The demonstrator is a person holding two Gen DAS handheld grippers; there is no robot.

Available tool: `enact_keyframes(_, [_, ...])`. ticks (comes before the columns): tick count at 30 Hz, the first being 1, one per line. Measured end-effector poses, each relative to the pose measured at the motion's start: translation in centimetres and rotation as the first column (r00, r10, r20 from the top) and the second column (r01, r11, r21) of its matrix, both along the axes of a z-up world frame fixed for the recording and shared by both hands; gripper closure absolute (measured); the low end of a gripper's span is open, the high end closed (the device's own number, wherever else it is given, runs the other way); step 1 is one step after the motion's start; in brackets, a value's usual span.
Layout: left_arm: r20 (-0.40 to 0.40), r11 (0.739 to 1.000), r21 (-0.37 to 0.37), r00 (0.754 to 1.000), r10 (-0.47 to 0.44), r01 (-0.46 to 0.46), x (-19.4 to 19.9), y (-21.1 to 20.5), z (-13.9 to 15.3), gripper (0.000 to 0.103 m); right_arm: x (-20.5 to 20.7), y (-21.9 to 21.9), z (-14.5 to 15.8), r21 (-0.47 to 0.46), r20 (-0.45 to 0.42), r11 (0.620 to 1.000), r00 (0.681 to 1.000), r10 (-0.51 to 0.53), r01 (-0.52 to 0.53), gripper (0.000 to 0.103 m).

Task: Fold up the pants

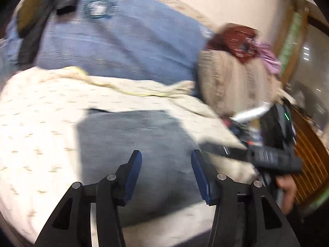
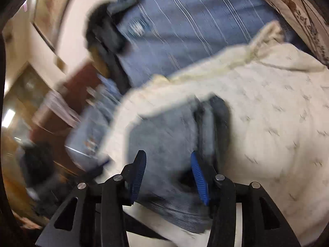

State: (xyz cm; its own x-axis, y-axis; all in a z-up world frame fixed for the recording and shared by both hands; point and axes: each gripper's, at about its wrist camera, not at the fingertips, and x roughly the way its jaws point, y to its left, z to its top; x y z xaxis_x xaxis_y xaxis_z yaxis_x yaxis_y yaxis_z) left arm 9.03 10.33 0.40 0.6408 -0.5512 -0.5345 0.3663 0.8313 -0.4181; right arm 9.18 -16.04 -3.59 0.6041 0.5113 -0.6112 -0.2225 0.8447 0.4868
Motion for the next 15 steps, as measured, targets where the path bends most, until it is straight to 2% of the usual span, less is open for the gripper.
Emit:
enact_keyframes(1, [-0.019,0.999,0.011,0.999,0.031,-0.031,0.6,0.8,-0.6,0.053,0.2,0.6,-0.9,-0.029,-0.03,0.999,0.999,-0.015,0.014,0.064])
enact_keyframes(2, [-0.039,0.999,0.008,0.998,0.054,-0.054,1.1,1.6,-1.4,0.053,0.2,1.1,-1.5,-0.065,-0.045,0.998,0.999,-0.02,0.017,0.079])
enact_keyframes(3, [-0.065,0.997,-0.001,0.995,0.072,-0.072,1.5,2.4,-2.3,0.053,0.1,1.6,-1.5,-0.12,-0.053,0.992,0.998,-0.036,0.029,0.09])
enact_keyframes(5, [-0.134,0.994,-0.041,0.986,0.094,-0.1,1.5,3.5,-3.8,0.053,-1.0,1.2,-0.4,-0.084,-0.016,0.995,0.998,-0.052,0.051,0.09])
enact_keyframes(6, [-0.155,0.992,-0.067,0.984,0.092,-0.103,1.4,3.9,-4.4,0.053,-2.1,0.8,0.5,-0.053,0.018,0.997,0.998,-0.06,0.061,0.09])
enact_keyframes(8, [-0.182,0.99,-0.084,0.979,0.097,-0.113,1.8,4.4,-5.6,0.053,-3.4,0.5,0.9,-0.05,0.038,0.995,0.996,-0.081,0.083,0.09])
enact_keyframes(12, [-0.236,0.99,-0.066,0.966,0.103,-0.121,3.9,4.0,-7.2,0.053,-3.0,0.6,-3.9,-0.107,-0.099,0.99,0.989,-0.106,0.095,0.087])
enact_keyframes(14, [-0.241,0.99,-0.073,0.965,0.101,-0.122,5.3,3.8,-7.4,0.051,-3.0,0.5,-3.5,-0.096,-0.08,0.991,0.992,-0.1,0.092,0.084])
enact_keyframes(15, [-0.245,0.99,-0.079,0.965,0.096,-0.118,5.5,3.9,-7.4,0.051,-3.0,0.4,-3.0,-0.083,-0.064,0.993,0.994,-0.093,0.087,0.075])
